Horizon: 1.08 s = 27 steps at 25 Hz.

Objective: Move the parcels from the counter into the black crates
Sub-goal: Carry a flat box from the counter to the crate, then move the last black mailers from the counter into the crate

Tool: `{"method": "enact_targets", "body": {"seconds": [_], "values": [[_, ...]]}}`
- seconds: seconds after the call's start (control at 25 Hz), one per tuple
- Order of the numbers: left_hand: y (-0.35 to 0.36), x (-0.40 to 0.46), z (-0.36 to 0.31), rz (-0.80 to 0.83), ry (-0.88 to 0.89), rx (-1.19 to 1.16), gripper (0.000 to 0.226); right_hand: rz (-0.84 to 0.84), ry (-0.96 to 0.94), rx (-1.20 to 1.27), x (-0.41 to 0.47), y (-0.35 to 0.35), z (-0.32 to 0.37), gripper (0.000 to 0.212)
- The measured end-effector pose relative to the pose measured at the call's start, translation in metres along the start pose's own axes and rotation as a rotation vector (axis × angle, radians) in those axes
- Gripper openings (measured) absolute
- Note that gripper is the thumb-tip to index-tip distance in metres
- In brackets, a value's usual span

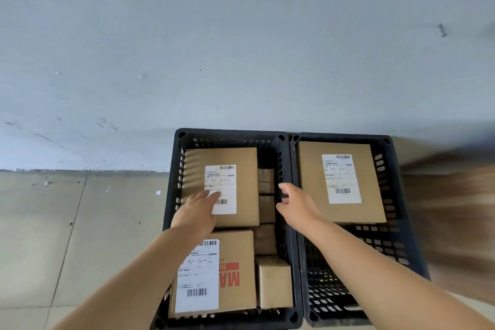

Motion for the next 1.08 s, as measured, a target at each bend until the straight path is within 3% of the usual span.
{"method": "enact_targets", "body": {"seconds": [0.12,0.28,0.6,0.8,1.08], "values": [[-0.035,-0.020,-0.037,-0.055,0.077,-0.010,0.054,-0.046,0.015,0.053,-0.037,-0.033,0.007,0.050],[-0.059,-0.052,-0.092,-0.112,0.124,-0.210,0.047,-0.146,0.011,0.082,-0.089,-0.075,0.000,0.050],[-0.055,-0.109,-0.217,-0.055,0.322,-0.308,0.043,-0.315,0.065,0.231,-0.178,-0.144,-0.069,0.048],[-0.033,-0.152,-0.308,-0.082,0.394,-0.289,0.038,-0.424,0.058,0.308,-0.238,-0.192,-0.147,0.040],[0.046,-0.259,-0.497,-0.173,0.588,-0.247,0.030,-0.575,0.051,0.385,-0.364,-0.279,-0.324,0.036]]}}
Point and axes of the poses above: each hand's wrist, its own x-axis towards the middle knuckle, its own y-axis out of the palm, z = x × y, the point moved 4 cm from there along x, towards the middle knuckle, and after that the axes turned 2 degrees about -z, right-handed, at the moved point
